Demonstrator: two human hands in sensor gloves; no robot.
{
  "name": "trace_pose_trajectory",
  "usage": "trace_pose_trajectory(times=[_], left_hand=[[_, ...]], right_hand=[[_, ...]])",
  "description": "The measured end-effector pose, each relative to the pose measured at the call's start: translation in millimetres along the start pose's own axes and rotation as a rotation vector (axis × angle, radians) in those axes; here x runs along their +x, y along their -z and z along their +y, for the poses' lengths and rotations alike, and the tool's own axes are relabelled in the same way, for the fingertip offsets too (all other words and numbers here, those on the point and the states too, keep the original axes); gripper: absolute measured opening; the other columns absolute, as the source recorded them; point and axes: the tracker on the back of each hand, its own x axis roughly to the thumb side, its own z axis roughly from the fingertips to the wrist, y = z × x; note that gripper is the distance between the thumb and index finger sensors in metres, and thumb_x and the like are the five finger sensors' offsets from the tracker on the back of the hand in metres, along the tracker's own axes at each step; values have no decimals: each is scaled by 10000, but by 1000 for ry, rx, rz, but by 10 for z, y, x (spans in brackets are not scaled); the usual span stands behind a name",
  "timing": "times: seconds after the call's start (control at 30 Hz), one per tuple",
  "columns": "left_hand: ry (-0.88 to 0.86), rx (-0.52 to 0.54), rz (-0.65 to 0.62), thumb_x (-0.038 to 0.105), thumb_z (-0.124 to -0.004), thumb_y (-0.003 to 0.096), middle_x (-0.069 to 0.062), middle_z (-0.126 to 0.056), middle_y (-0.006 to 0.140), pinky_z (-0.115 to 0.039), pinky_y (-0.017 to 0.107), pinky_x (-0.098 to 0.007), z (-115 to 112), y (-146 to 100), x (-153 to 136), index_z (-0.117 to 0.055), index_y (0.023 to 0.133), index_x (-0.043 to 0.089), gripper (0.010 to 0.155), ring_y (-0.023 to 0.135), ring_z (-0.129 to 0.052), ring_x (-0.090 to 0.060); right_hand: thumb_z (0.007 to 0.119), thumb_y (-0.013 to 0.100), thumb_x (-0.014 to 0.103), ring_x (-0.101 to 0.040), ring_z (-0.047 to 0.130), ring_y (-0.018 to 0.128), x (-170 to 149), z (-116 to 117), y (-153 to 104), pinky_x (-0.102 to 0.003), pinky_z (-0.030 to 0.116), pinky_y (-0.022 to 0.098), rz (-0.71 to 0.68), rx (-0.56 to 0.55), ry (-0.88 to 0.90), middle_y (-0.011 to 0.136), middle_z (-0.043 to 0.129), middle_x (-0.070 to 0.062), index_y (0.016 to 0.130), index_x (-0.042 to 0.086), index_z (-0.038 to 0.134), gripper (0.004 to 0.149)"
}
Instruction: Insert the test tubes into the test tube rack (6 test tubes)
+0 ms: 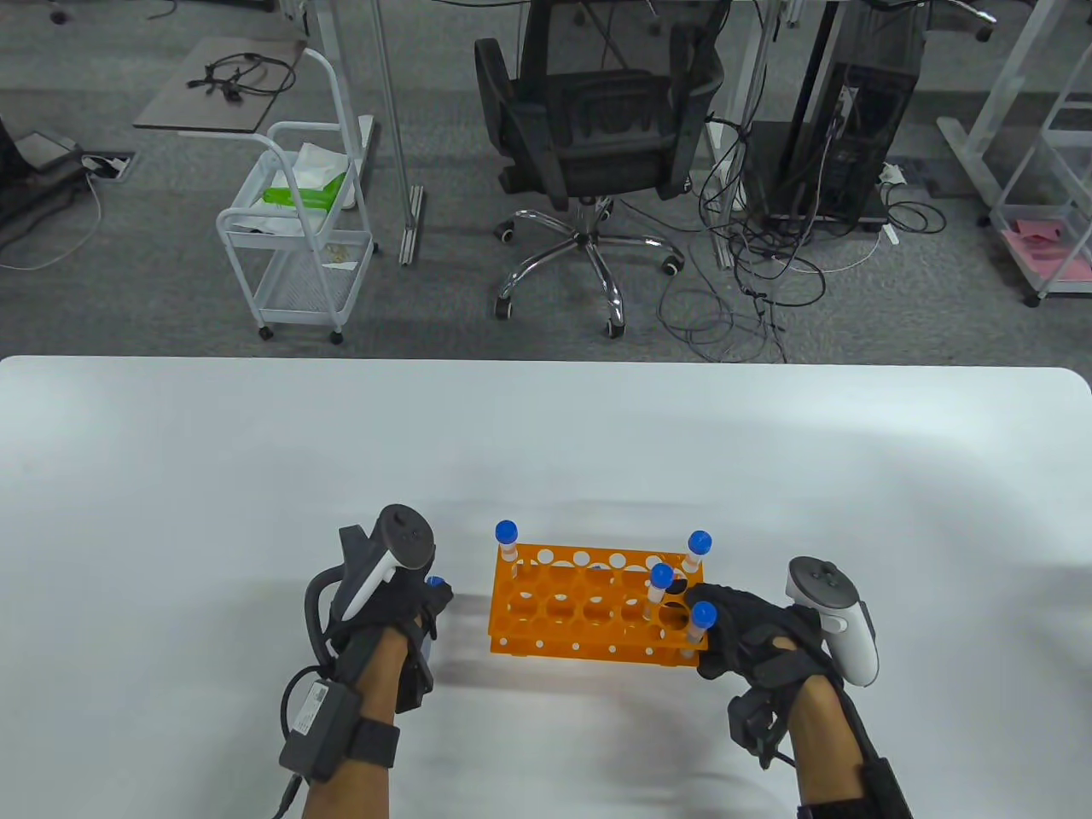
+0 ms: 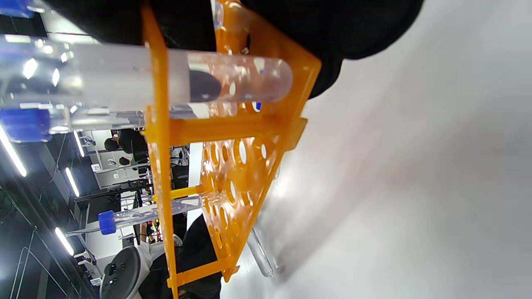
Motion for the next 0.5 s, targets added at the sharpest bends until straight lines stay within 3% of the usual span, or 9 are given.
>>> trace_pose_trajectory(times=[0.23,0.5], left_hand=[[26,57,-10,487,-868,385,-79,-874,890,-780,503,-477,-68,19,20,-624,1003,318,686,642,-930,-242],[103,76,11,491,-877,377,-72,-899,859,-798,479,-461,-155,57,89,-583,1015,310,726,599,-954,-224]], right_hand=[[650,531,578,-330,877,756,-14,0,6,-524,733,544,9,-5,-8,1014,732,-143,972,324,736,516],[650,531,578,-330,877,756,-12,-8,13,-524,732,545,10,-3,-10,1015,732,-144,972,325,735,515]])
